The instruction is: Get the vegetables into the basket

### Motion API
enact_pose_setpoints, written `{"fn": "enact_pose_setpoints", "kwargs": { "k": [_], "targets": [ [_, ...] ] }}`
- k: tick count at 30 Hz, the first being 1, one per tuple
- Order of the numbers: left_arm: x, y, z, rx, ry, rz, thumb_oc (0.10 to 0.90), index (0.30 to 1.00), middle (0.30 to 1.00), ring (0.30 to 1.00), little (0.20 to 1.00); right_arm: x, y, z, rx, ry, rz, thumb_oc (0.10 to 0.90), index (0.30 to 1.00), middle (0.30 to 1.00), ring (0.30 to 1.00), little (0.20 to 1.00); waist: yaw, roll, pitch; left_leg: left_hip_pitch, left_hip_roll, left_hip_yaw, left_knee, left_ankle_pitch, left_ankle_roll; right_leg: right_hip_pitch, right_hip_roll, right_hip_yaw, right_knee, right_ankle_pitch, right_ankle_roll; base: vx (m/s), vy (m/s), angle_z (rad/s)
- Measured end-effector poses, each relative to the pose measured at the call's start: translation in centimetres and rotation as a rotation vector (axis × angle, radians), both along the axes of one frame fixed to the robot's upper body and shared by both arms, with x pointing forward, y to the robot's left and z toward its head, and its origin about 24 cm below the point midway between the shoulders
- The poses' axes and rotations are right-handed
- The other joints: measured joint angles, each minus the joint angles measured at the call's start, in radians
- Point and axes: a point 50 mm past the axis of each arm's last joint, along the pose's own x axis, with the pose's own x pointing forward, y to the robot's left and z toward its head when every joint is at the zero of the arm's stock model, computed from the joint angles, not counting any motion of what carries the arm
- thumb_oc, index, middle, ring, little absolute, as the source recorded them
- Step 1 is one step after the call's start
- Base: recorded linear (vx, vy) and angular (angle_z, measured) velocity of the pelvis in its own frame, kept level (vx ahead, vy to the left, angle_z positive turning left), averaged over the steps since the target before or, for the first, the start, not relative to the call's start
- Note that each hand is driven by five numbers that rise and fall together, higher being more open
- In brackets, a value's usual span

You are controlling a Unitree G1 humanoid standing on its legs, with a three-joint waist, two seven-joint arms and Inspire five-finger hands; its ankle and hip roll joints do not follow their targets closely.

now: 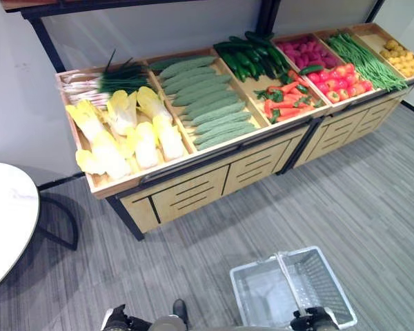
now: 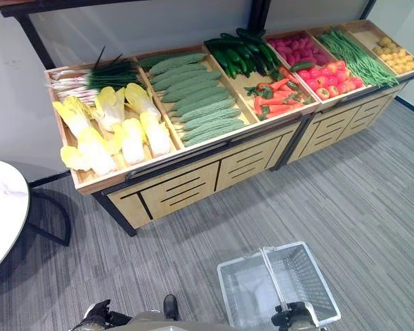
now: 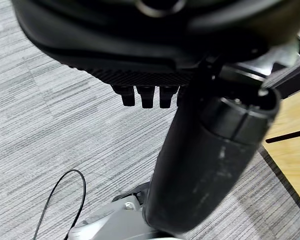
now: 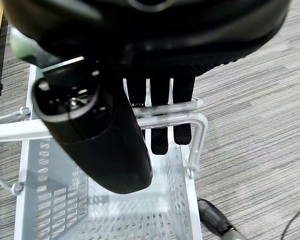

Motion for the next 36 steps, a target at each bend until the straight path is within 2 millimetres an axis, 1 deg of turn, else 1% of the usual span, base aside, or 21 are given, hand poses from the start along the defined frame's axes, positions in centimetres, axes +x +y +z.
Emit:
{"fn": "enact_pose_setpoints", "kwargs": {
  "k": [5, 7, 9, 10, 11, 12, 13, 14, 15, 16, 17, 18, 20, 21, 22, 24, 27, 29, 31, 33, 36],
  "targets": [
    [0.0, 0.0, 0.0, 0.000, -0.001, 0.004, 0.900, 1.000, 1.000, 1.000, 1.000, -0.8, -0.3, -0.1, -0.007, 0.038, -0.012, 0.400, 0.300, 0.300, 0.300, 0.300, 0.009, -0.009, -0.005, -0.025, 0.010, -0.002, 0.022, -0.012, -0.025, -0.015, 0.007, 0.008, -0.007, 0.000, 0.000, 0.05, 0.107, -0.05],
    [0.1, 0.0, 0.0, -0.001, -0.004, 0.003, 0.900, 1.000, 1.000, 1.000, 1.000, -1.2, -0.7, 0.0, -0.016, 0.048, -0.022, 0.400, 0.300, 0.300, 0.300, 0.300, 0.007, -0.009, -0.005, -0.036, 0.007, -0.002, 0.020, -0.013, -0.024, -0.034, 0.001, 0.012, 0.009, 0.000, 0.000, -0.02, 0.208, -0.02],
    [0.2, -0.5, -0.1, -0.011, 0.002, -0.015, 0.900, 1.000, 1.000, 1.000, 1.000, -1.3, -1.4, 0.2, -0.029, 0.044, -0.050, 0.400, 0.300, 0.300, 0.300, 0.300, -0.001, 0.013, -0.009, -0.047, 0.010, -0.005, 0.015, -0.014, -0.012, -0.093, -0.022, 0.009, 0.133, -0.005, 0.002, -0.01, 0.218, 0.11],
    [0.6, -1.0, -0.2, -0.013, 0.005, -0.064, 0.900, 1.000, 1.000, 1.000, 1.000, -1.8, -2.3, 0.4, -0.046, 0.049, -0.067, 0.400, 0.300, 0.300, 0.300, 0.300, -0.024, 0.042, -0.004, -0.029, 0.007, -0.037, 0.006, -0.019, 0.006, -0.173, -0.065, 0.070, 0.359, -0.007, -0.004, 0.09, 0.179, 0.70],
    [0.7, -1.1, -0.1, -0.007, 0.012, -0.107, 0.900, 1.000, 1.000, 1.000, 1.000, -1.8, -2.6, 0.5, -0.056, 0.034, -0.073, 0.400, 0.300, 0.300, 0.300, 0.300, -0.068, 0.052, -0.001, -0.027, 0.002, -0.088, 0.006, -0.029, 0.021, -0.224, -0.081, 0.159, 0.489, -0.008, -0.029, 0.14, 0.061, 1.00],
    [1.1, -1.0, 0.0, 0.002, 0.008, -0.137, 0.900, 1.000, 1.000, 1.000, 1.000, -1.9, -2.8, 0.6, -0.057, 0.022, -0.097, 0.400, 0.300, 0.300, 0.300, 0.300, -0.088, 0.057, 0.003, -0.025, -0.010, -0.114, -0.004, -0.029, 0.032, -0.268, -0.083, 0.238, 0.548, -0.021, -0.026, 0.15, 0.032, 0.94],
    [1.9, -1.1, 0.2, 0.010, -0.006, -0.174, 0.900, 1.000, 1.000, 1.000, 1.000, -2.1, -2.7, 0.5, -0.045, 0.018, -0.140, 0.400, 0.300, 0.300, 0.300, 0.300, -0.104, 0.051, 0.013, -0.026, -0.017, -0.136, -0.006, -0.032, 0.038, -0.323, -0.031, 0.406, 0.538, -0.047, -0.019, 0.25, -0.043, 0.78],
    [2.8, -0.5, 0.6, 0.026, -0.029, -0.174, 0.900, 1.000, 1.000, 1.000, 1.000, -1.3, -2.7, 0.6, -0.047, 0.001, -0.152, 0.400, 0.300, 0.300, 0.300, 0.300, -0.124, 0.050, 0.039, -0.026, -0.012, -0.153, -0.010, -0.028, 0.048, -0.372, 0.035, 0.546, 0.427, -0.058, -0.021, 0.27, -0.088, 0.41],
    [3.3, -0.7, 0.6, 0.022, -0.041, -0.183, 0.900, 1.000, 1.000, 1.000, 1.000, -1.1, -2.8, 0.7, -0.049, -0.010, -0.158, 0.400, 0.300, 0.300, 0.300, 0.300, -0.126, 0.060, 0.052, -0.020, -0.015, -0.159, -0.006, -0.032, 0.042, -0.420, 0.041, 0.549, 0.371, -0.055, -0.029, 0.31, -0.108, 0.34],
    [3.7, -1.1, 0.7, 0.013, -0.050, -0.188, 0.900, 1.000, 1.000, 1.000, 1.000, -0.9, -2.9, 0.8, -0.050, -0.016, -0.162, 0.400, 0.300, 0.300, 0.300, 0.300, -0.138, 0.064, 0.061, -0.011, -0.010, -0.173, -0.005, -0.032, 0.040, -0.433, 0.077, 0.581, 0.290, -0.048, -0.032, 0.15, -0.059, 0.74],
    [4.0, -1.3, 0.6, 0.010, -0.048, -0.190, 0.900, 1.000, 1.000, 1.000, 1.000, -1.2, -2.9, 0.7, -0.050, -0.017, -0.160, 0.400, 0.300, 0.300, 0.300, 0.300, -0.185, 0.089, 0.086, -0.002, 0.002, -0.245, -0.011, -0.038, 0.023, -0.429, 0.159, 0.691, 0.115, 0.014, -0.038, 0.08, -0.056, 1.24],
    [4.4, -1.6, 0.7, -0.002, -0.062, -0.192, 0.900, 1.000, 1.000, 1.000, 1.000, -1.8, -2.6, 0.5, -0.045, 0.003, -0.169, 0.400, 0.300, 0.300, 0.300, 0.300, -0.198, 0.088, 0.088, 0.008, -0.007, -0.270, -0.011, -0.033, 0.023, -0.428, 0.163, 0.710, 0.078, 0.069, -0.027, 0.04, -0.067, 1.59],
    [3.9, -2.0, 0.5, -0.018, -0.073, -0.195, 0.900, 1.000, 1.000, 1.000, 1.000, -4.1, -2.4, 0.1, -0.041, 0.073, -0.192, 0.400, 0.300, 0.300, 0.300, 0.300, -0.184, 0.056, 0.076, 0.039, -0.041, -0.296, -0.011, -0.030, 0.019, -0.425, 0.128, 0.678, 0.107, 0.207, -0.052, 0.05, -0.107, 0.76],
    [3.3, -2.6, 0.3, -0.035, -0.075, -0.193, 0.900, 1.000, 1.000, 1.000, 1.000, -4.3, -2.5, 0.2, -0.057, 0.083, -0.196, 0.400, 0.300, 0.300, 0.300, 0.300, -0.174, 0.065, 0.071, 0.049, -0.030, -0.297, -0.010, -0.044, 0.018, -0.415, 0.131, 0.658, 0.089, 0.235, -0.048, 0.06, -0.110, 0.09],
    [2.6, -2.7, 0.0, -0.039, -0.057, -0.185, 0.900, 1.000, 1.000, 1.000, 1.000, -4.1, -2.7, 0.3, -0.061, 0.075, -0.193, 0.400, 0.300, 0.300, 0.300, 0.300, -0.169, 0.078, 0.065, 0.048, -0.018, -0.299, -0.005, -0.049, 0.001, -0.403, 0.138, 0.640, 0.053, 0.247, -0.052, 0.08, -0.103, -0.07],
    [1.7, -2.3, -0.1, -0.043, -0.041, -0.131, 0.900, 1.000, 1.000, 1.000, 1.000, -3.9, -2.7, 0.3, -0.054, 0.071, -0.181, 0.400, 0.300, 0.300, 0.300, 0.300, -0.157, 0.082, 0.063, 0.053, 0.012, -0.301, -0.005, -0.053, -0.021, -0.358, 0.165, 0.628, -0.024, 0.280, -0.075, 0.09, -0.089, -0.01],
    [1.3, -2.1, -0.2, -0.039, -0.028, -0.129, 0.900, 1.000, 1.000, 1.000, 1.000, -4.0, -2.5, 0.2, -0.043, 0.084, -0.157, 0.400, 0.300, 0.300, 0.300, 0.300, -0.153, 0.082, 0.060, 0.087, 0.041, -0.307, -0.005, -0.068, -0.047, -0.287, 0.192, 0.612, -0.109, 0.306, -0.102, 0.05, -0.057, 0.03],
    [1.4, -2.3, -0.2, -0.043, -0.032, -0.140, 0.900, 1.000, 1.000, 1.000, 1.000, -3.5, -2.5, 0.2, -0.039, 0.068, -0.148, 0.400, 0.300, 0.300, 0.300, 0.300, -0.152, 0.087, 0.056, 0.096, 0.058, -0.304, -0.005, -0.075, -0.058, -0.272, 0.206, 0.611, -0.122, 0.304, -0.110, 0.04, -0.061, -0.03],
    [2.0, -2.9, -0.1, -0.054, -0.047, -0.211, 0.900, 1.000, 1.000, 1.000, 1.000, -2.9, -2.7, 0.4, -0.041, 0.047, -0.142, 0.400, 0.300, 0.300, 0.300, 0.300, -0.153, 0.106, 0.044, 0.107, 0.080, -0.305, -0.005, -0.077, -0.074, -0.259, 0.229, 0.605, -0.122, 0.297, -0.125, 0.03, -0.064, 0.02],
    [2.1, -3.1, -0.1, -0.072, -0.038, -0.251, 0.900, 1.000, 1.000, 1.000, 1.000, -2.7, -3.1, 0.6, -0.046, 0.038, -0.138, 0.400, 0.300, 0.300, 0.300, 0.300, -0.155, 0.118, 0.036, 0.108, 0.086, -0.306, -0.005, -0.079, -0.080, -0.258, 0.234, 0.604, -0.122, 0.292, -0.125, 0.00, 0.000, 0.00],
    [1.9, -3.0, -0.1, -0.093, -0.005, -0.409, 0.900, 1.000, 1.000, 1.000, 1.000, -2.7, -5.0, 1.3, -0.070, 0.043, -0.123, 0.400, 0.300, 0.300, 0.300, 0.300, -0.155, 0.148, 0.024, 0.105, 0.087, -0.307, -0.006, -0.081, -0.086, -0.260, 0.234, 0.602, -0.122, 0.284, -0.134, 0.00, 0.000, 0.00]
  ]
}}
